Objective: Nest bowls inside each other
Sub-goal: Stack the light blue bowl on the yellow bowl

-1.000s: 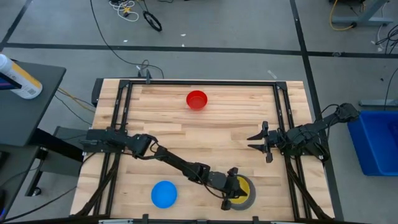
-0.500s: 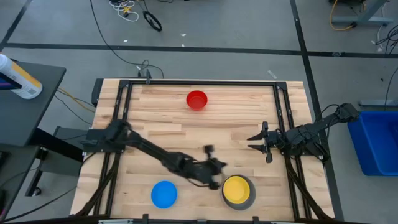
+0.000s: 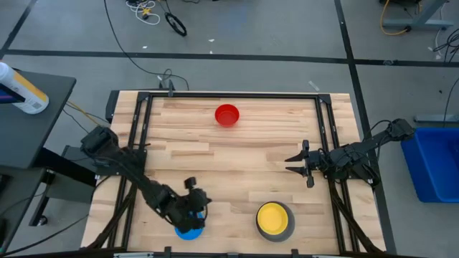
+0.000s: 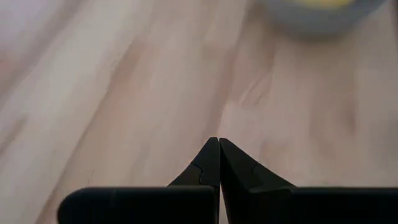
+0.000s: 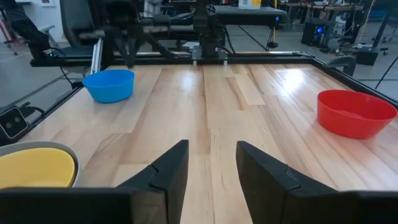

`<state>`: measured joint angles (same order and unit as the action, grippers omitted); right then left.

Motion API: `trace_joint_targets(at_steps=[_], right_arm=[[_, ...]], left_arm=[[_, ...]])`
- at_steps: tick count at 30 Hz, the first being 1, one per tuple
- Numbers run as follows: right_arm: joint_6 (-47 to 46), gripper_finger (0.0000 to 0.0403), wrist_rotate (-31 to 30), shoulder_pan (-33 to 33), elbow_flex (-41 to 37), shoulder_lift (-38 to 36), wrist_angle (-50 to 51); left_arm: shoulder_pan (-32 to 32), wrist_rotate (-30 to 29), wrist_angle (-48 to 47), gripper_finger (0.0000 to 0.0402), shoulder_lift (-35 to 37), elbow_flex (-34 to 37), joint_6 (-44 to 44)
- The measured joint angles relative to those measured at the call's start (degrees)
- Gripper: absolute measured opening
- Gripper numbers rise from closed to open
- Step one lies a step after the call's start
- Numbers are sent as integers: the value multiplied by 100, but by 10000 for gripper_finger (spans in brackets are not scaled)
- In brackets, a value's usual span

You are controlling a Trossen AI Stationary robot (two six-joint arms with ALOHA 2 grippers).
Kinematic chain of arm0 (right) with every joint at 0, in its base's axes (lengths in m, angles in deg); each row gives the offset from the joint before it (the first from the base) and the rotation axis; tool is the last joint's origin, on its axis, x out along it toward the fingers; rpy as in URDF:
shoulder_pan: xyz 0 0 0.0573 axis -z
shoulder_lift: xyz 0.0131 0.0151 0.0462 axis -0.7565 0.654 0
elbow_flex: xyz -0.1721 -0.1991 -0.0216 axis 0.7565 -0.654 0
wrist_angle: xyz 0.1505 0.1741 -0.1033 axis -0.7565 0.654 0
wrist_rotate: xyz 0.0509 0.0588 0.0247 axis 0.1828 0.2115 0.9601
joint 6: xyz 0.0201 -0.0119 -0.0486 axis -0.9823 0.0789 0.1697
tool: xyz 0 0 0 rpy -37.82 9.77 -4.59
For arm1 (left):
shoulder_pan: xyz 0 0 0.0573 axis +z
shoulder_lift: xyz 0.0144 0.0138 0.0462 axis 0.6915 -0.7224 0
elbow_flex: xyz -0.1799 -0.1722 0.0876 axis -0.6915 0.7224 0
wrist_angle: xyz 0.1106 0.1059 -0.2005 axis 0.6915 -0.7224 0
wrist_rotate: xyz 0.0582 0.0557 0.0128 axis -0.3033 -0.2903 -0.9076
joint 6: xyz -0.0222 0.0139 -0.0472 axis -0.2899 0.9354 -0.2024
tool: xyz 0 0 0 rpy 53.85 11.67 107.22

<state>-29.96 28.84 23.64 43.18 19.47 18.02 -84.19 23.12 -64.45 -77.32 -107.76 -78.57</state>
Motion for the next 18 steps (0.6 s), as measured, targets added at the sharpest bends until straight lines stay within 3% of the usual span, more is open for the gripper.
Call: trace_joint_targets(at_steps=[6,18], right_arm=[[-59,146,11,-2,2,0,0],[-212,158,46,0,2,0,0]], left_arm=[[-426,395,-1083,1,10,2,-1353],[-709,1101,-1326,4,10,-109,-1822]])
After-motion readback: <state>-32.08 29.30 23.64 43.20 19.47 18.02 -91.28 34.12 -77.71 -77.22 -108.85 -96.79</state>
